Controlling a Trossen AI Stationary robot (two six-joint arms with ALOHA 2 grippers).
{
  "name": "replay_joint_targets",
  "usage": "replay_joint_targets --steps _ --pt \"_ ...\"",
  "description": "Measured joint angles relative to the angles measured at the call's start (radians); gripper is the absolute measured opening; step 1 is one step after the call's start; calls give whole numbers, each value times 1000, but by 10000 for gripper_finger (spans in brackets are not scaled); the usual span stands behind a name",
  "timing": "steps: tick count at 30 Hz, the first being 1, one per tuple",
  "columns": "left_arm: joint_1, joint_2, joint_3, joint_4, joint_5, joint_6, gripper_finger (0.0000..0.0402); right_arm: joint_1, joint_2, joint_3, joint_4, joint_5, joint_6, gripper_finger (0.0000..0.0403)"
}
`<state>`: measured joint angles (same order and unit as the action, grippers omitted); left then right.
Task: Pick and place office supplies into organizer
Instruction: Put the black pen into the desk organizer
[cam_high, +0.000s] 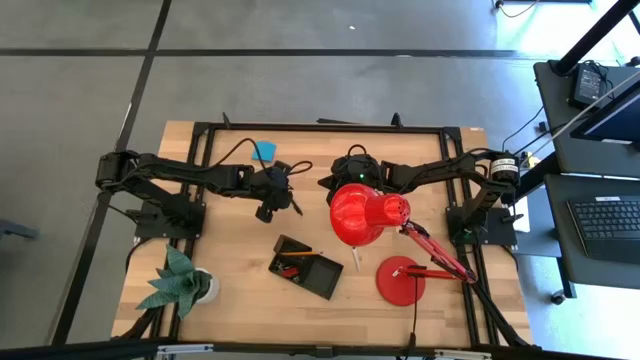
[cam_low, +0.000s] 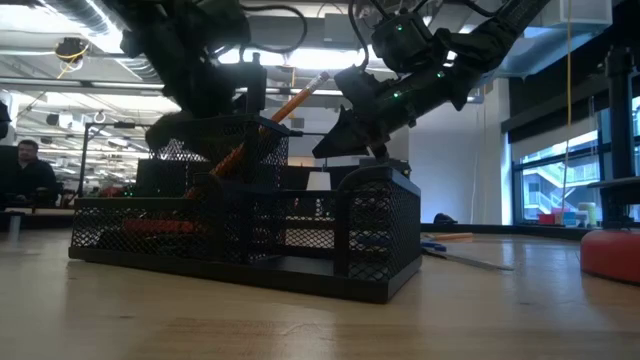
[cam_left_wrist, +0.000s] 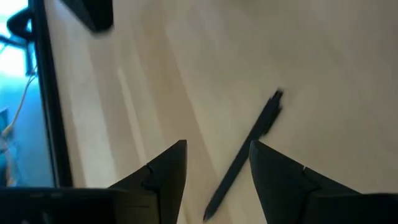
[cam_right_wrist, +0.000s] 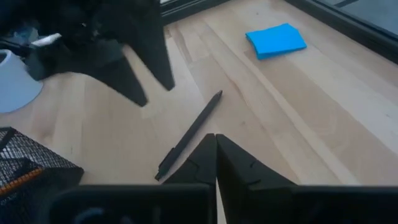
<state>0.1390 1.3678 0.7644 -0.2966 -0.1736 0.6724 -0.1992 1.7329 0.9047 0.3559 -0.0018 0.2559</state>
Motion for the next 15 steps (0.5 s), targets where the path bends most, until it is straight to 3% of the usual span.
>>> replay_joint_targets --steps 6,15 --pt "28 48 60 -27 137 2 169 -13 -1 1 -24 0 -6 16" --pt "46 238 161 -141 188 45 168 -35 -1 1 -139 0 -10 7"
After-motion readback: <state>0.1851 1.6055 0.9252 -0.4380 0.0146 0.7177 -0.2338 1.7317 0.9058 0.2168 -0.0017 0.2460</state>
